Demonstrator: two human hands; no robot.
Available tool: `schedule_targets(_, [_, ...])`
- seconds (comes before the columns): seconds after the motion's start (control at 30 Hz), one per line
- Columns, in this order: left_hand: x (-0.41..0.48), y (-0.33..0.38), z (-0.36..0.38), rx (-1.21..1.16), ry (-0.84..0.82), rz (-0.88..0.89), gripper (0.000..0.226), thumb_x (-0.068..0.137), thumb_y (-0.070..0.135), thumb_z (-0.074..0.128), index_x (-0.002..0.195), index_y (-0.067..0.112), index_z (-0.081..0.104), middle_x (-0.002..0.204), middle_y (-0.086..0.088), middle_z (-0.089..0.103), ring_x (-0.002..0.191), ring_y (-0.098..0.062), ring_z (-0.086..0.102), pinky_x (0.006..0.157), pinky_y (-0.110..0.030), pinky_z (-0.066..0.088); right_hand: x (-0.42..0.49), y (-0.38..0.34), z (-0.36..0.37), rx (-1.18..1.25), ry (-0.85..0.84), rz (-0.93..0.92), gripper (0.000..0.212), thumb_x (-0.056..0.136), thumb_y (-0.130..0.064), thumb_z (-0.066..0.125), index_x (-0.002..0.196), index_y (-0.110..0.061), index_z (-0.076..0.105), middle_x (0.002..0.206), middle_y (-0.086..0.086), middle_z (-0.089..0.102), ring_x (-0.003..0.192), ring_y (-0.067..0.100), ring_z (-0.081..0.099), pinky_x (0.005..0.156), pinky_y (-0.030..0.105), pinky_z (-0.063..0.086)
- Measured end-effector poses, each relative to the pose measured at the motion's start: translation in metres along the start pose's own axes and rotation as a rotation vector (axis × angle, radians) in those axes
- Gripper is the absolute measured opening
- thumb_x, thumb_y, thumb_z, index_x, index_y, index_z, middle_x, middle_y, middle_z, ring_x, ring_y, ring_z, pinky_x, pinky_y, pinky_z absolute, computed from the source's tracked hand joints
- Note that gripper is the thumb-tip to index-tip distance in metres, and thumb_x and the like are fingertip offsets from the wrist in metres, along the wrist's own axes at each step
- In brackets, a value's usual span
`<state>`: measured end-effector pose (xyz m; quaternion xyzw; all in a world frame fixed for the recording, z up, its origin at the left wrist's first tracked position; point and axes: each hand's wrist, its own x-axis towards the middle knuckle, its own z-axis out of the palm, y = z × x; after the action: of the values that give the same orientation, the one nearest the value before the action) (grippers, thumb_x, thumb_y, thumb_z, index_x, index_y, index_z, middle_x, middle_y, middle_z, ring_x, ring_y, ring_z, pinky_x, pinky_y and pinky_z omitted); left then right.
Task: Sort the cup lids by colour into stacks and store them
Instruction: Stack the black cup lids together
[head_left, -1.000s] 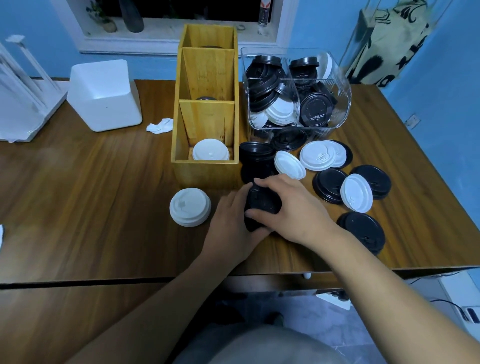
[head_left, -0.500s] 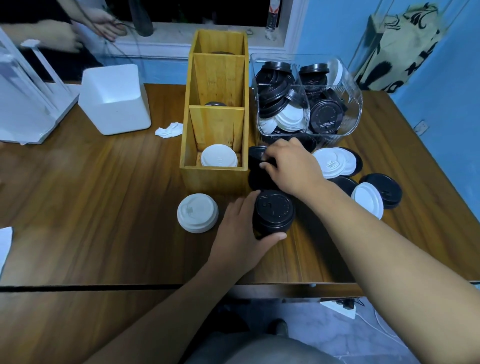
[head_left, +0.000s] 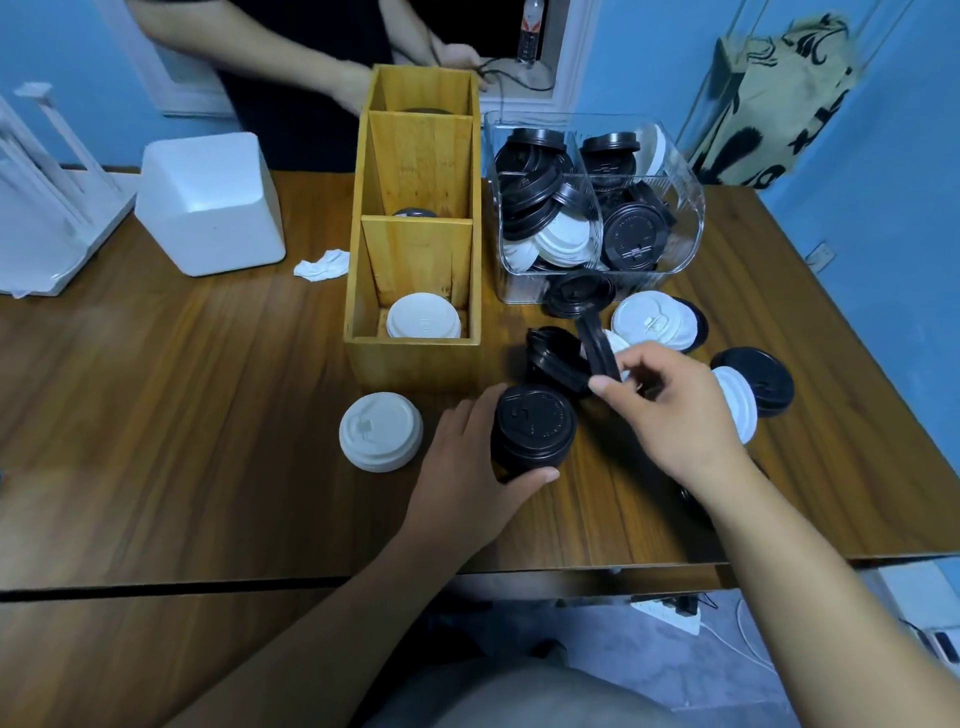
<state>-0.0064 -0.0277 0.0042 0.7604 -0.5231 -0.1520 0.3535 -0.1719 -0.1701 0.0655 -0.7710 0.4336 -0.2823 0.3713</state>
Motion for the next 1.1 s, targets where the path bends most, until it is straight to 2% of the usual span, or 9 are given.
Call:
schedule_targets(0.17, [0.001, 0.001, 0.000, 0.002, -0.015, -0.009, 0.096, 0.074, 0.062, 0.079, 0.152, 0.029, 0.034, 0.137, 0.010, 0.049, 0.126, -0.007, 0.043, 0.103, -0.020, 0.031, -0.030, 0.008, -0.009, 0.014, 0.015, 0.010, 0.013, 0.091, -0.027, 0.073, 0.082, -0.023, 0.064, 0.072, -0.004, 0.061, 0.071, 0.012, 0.057, 0.069, 0.027, 0.046])
schedule_targets(0.33, [0.001, 0.002, -0.001, -0.018, -0.014, -0.026, 0.093, 0.072, 0.059, 0.082, 0.148, 0.032, 0.036, 0.138, 0.012, 0.049, 0.127, -0.008, 0.043, 0.108, -0.026, 0.036, -0.068, 0.009, -0.022, 0.394, 0.097, 0.244, 0.018, 0.105, -0.017, 0.052, 0.102, -0.016, 0.069, 0.082, 0.008, 0.072, 0.075, 0.021, 0.064, 0.070, 0.028, 0.053])
schedule_targets(0.5, [-0.001, 0.005, -0.002, -0.044, 0.014, -0.025, 0.087, 0.065, 0.053, 0.089, 0.136, 0.029, 0.044, 0.129, 0.012, 0.051, 0.120, -0.009, 0.047, 0.104, -0.033, 0.044, -0.105, 0.023, -0.018, 0.583, 0.153, 0.452, 0.030, 0.104, -0.008, 0.050, 0.131, -0.020, 0.058, 0.074, 0.018, 0.069, 0.066, 0.025, 0.061, 0.067, 0.037, 0.053])
schedule_targets(0.6, [-0.003, 0.005, -0.003, -0.059, 0.005, -0.020, 0.085, 0.066, 0.051, 0.090, 0.133, 0.028, 0.043, 0.127, 0.011, 0.050, 0.118, -0.009, 0.048, 0.101, -0.033, 0.046, -0.116, 0.028, -0.012, 0.433, 0.086, 0.477, 0.043, 0.102, -0.008, 0.055, 0.140, -0.027, 0.046, 0.070, 0.019, 0.070, 0.060, 0.032, 0.066, 0.067, 0.048, 0.057])
schedule_targets(0.67, [-0.004, 0.005, -0.003, -0.072, 0.001, -0.028, 0.082, 0.066, 0.051, 0.090, 0.129, 0.032, 0.041, 0.125, 0.012, 0.050, 0.117, -0.008, 0.048, 0.098, -0.032, 0.046, -0.120, 0.030, -0.012, 0.234, 0.039, 0.416, 0.047, 0.100, -0.013, 0.061, 0.140, -0.033, 0.047, 0.072, 0.008, 0.072, 0.061, 0.029, 0.069, 0.067, 0.048, 0.060])
schedule_targets(0.8, [-0.004, 0.005, -0.003, -0.090, 0.000, -0.016, 0.080, 0.064, 0.051, 0.091, 0.123, 0.039, 0.038, 0.122, 0.014, 0.051, 0.115, -0.008, 0.050, 0.096, -0.031, 0.048, -0.119, 0.032, -0.021, -0.321, -0.010, 0.184, 0.046, 0.091, -0.031, 0.071, 0.133, -0.036, 0.054, 0.074, -0.015, 0.067, 0.072, 0.003, 0.061, 0.065, 0.023, 0.047])
schedule_targets(0.87, [-0.004, 0.005, -0.003, -0.079, -0.005, -0.013, 0.082, 0.064, 0.052, 0.091, 0.126, 0.035, 0.040, 0.122, 0.014, 0.051, 0.115, -0.008, 0.049, 0.097, -0.031, 0.047, -0.114, 0.032, -0.024, -0.428, -0.024, 0.047, 0.049, 0.087, -0.035, 0.073, 0.133, -0.033, 0.056, 0.090, -0.018, 0.057, 0.080, 0.003, 0.056, 0.070, 0.024, 0.047])
schedule_targets(1.0, [-0.004, 0.006, -0.003, -0.082, -0.011, -0.009, 0.085, 0.063, 0.053, 0.092, 0.128, 0.034, 0.041, 0.122, 0.016, 0.050, 0.114, -0.007, 0.049, 0.097, -0.033, 0.048, -0.096, 0.029, -0.033, -0.585, -0.263, -0.221, 0.073, 0.082, -0.034, 0.077, 0.148, -0.033, 0.045, 0.151, -0.017, 0.037, 0.127, 0.014, 0.040, 0.100, 0.031, 0.045])
schedule_targets(1.1, [-0.003, 0.006, -0.004, -0.067, -0.013, 0.002, 0.084, 0.063, 0.055, 0.091, 0.128, 0.036, 0.041, 0.120, 0.019, 0.047, 0.114, -0.006, 0.048, 0.097, -0.033, 0.048, -0.076, 0.025, -0.036, -0.701, -0.504, -0.230, 0.080, 0.086, -0.038, 0.072, 0.155, -0.041, 0.031, 0.163, -0.020, 0.020, 0.142, 0.012, 0.022, 0.110, 0.036, 0.036])
